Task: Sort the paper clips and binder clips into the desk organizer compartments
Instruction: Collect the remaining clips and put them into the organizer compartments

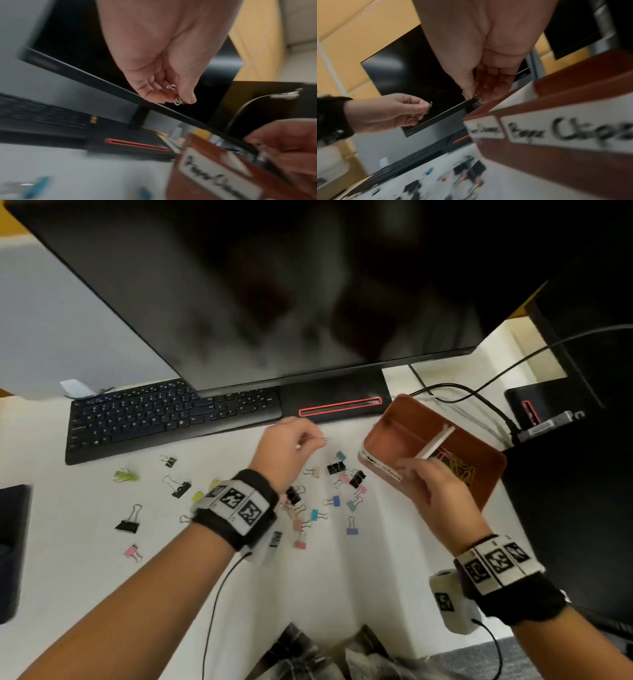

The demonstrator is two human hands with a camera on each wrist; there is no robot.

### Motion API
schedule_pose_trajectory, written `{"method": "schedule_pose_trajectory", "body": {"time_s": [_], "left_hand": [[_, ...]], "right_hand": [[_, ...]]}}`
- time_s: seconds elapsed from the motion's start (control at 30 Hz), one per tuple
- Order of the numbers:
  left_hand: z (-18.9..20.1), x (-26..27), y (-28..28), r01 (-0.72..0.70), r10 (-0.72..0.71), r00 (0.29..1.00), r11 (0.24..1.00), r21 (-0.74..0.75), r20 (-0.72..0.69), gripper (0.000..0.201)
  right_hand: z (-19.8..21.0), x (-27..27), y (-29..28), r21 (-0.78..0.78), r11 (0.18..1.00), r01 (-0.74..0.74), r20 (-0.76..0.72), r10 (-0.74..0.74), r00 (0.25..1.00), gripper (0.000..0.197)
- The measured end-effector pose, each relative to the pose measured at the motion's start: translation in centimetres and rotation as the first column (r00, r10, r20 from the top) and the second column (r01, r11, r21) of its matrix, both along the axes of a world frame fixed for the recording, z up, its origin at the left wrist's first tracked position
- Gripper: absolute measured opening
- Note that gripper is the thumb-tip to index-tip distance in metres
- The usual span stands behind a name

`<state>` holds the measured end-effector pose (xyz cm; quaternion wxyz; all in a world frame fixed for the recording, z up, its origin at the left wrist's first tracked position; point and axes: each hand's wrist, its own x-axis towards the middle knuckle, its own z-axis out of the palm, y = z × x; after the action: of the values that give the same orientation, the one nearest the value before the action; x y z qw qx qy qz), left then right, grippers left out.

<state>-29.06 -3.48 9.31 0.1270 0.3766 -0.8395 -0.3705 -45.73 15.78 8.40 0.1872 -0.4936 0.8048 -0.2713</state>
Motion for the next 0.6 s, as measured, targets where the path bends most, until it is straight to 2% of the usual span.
{"method": "schedule_pose_trajectory", "body": {"time_s": [0.1,0.17,0.23,0.3,0.37,0.4,0.5,0.6], "left_hand": [[1.0,-6.1,4.4,0.137,-0.127,0.984,0.988,0.07,-0.125,0.004],[0.9,-9.9,7.6,0.217,-0.202,0.968,0.972,0.094,-0.146,0.006],[0.1,-12.6,10.3,0.261,-0.247,0.962,0.958,0.122,-0.119,0.008],[-1.3,-14.2,11.8,0.287,-0.29,0.957,0.949,0.127,0.0,0.013],[-2.2,-14.9,12.4,0.333,-0.346,0.929,0.936,0.11,0.132,0.026],[-2.5,-14.8,12.3,0.349,-0.36,0.922,0.932,0.101,0.141,0.029],[-1.7,-13.1,11.8,0.348,-0.348,0.937,0.934,0.086,-0.017,0.028],[-1.0,-8.6,10.0,0.242,-0.235,0.965,0.969,0.054,-0.116,0.022]], "right_hand": [[0.8,-2.9,2.4,0.046,0.99,0.133,-0.058,-0.131,0.99,0.028],[0.9,-4.3,3.6,0.066,0.982,0.175,-0.105,-0.168,0.98,0.03],[0.6,-5.2,4.0,0.083,0.979,0.189,-0.12,-0.178,0.977,0.031],[0.2,-5.7,3.7,0.167,0.965,0.202,-0.104,-0.186,0.977,0.035],[-0.2,-6.1,3.4,0.242,0.95,0.198,-0.089,-0.181,0.979,0.041],[-0.3,-6.2,3.2,0.24,0.951,0.195,-0.098,-0.176,0.979,0.041],[-0.2,-6.2,2.8,0.121,0.98,0.157,-0.14,-0.14,0.98,0.03],[-0.1,-4.3,1.7,-0.056,0.998,0.026,-0.131,-0.034,0.991,0.023]]}}
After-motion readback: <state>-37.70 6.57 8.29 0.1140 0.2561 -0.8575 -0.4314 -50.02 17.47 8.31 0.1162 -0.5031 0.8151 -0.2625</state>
